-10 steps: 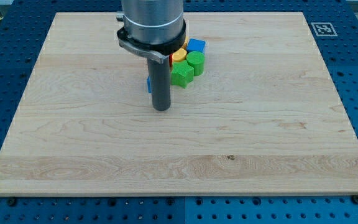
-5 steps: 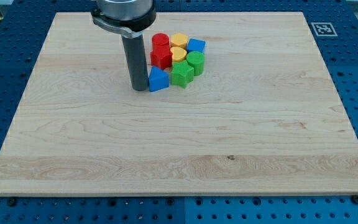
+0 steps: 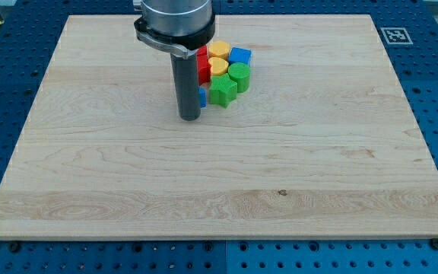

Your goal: Adjust the blue triangle and the green star to the group of blocks

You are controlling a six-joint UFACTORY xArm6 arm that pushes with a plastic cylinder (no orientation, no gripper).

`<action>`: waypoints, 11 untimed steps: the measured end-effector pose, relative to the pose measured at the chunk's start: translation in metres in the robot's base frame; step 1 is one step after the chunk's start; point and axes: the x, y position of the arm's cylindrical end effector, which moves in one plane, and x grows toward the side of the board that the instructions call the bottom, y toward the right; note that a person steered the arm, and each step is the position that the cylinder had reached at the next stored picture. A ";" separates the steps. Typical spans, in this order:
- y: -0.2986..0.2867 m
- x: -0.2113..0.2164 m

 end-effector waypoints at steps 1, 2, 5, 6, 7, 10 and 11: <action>-0.010 -0.004; -0.028 -0.006; -0.029 -0.042; -0.028 -0.049; -0.018 -0.055; 0.002 -0.052; 0.002 -0.038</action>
